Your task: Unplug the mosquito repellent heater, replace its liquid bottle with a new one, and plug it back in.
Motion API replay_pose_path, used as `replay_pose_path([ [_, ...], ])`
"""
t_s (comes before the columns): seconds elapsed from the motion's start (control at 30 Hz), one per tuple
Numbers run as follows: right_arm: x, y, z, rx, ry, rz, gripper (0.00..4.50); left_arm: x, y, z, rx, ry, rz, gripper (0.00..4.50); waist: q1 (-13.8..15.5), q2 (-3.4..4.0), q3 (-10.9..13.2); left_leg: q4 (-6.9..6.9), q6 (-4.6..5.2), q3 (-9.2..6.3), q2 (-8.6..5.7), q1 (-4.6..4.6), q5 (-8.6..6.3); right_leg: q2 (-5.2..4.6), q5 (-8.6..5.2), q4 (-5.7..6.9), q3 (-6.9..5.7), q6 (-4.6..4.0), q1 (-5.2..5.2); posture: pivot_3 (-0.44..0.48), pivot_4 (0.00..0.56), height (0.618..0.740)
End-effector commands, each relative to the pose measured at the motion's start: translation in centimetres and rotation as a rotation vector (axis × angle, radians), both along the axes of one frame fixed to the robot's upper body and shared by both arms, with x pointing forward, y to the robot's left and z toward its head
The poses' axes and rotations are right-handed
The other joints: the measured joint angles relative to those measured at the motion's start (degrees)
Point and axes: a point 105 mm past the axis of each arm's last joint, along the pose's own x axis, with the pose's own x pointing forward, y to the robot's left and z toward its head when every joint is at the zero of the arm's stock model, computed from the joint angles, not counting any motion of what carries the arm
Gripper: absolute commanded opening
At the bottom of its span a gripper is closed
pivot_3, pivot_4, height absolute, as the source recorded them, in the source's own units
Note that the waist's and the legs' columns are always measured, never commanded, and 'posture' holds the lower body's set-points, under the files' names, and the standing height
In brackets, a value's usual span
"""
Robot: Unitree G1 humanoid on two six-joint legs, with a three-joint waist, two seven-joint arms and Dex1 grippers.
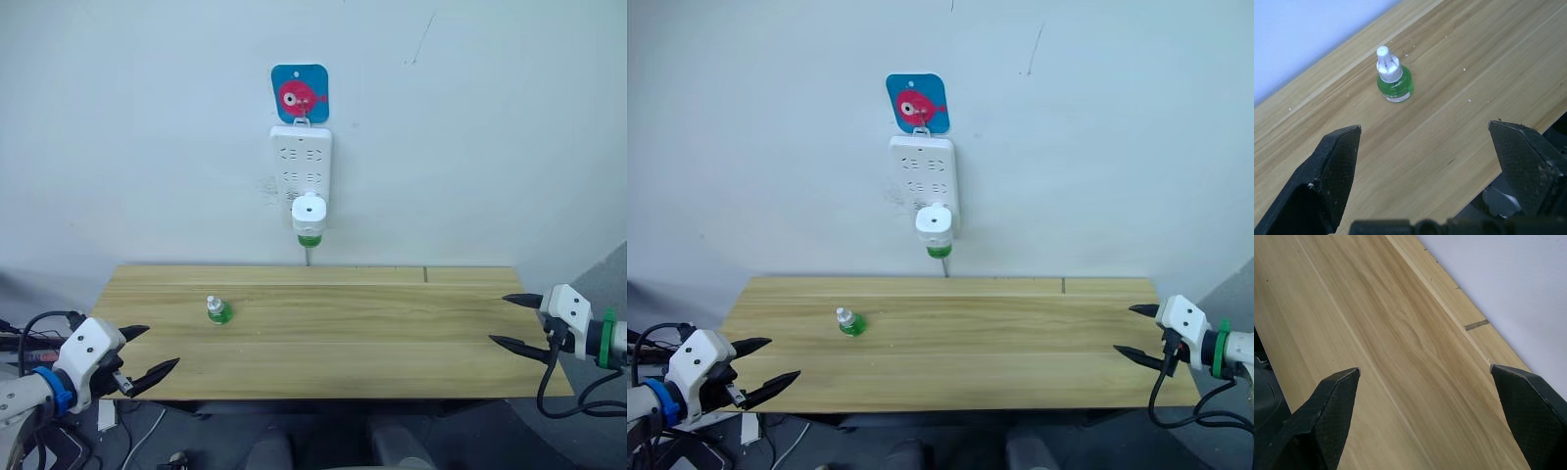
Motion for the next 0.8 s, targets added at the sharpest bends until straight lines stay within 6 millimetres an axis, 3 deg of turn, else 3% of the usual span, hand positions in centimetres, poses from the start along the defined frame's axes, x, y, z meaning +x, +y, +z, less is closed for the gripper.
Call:
replay_pose_path([
  [0.03,0.4,0.0,0.9,-0.009,-0.042,0.017,4.46,0.3,0.2,1.2,-0.001,-0.03,0.001,4.5,0.0,0.0,0.0,0.0,0.0,0.0,0.0,0.0,0.0,0.0,0.0,0.0,0.0,0.0,0.0,0.032,0.082,0.725],
  [0.63,0.4,0.7,1.1,-0.014,-0.044,0.032,4.46,-0.7,0.4,1.3,-0.095,0.028,-0.022,4.5,0.0,0.02,0.0,0.01,0.0,0.0,-0.01,0.0,0.0,0.0,0.01,0.0,-0.01,0.0,0.01,0.028,0.088,0.725],
  [0.8,0.3,1.0,1.1,-0.012,-0.045,0.035,4.46,-0.3,1.2,1.3,-0.037,-0.011,0.001,4.5,0.0,0.02,0.0,0.01,0.0,-0.01,0.0,0.02,0.0,0.0,0.01,0.0,-0.01,0.0,0.02,0.028,0.092,0.725],
])
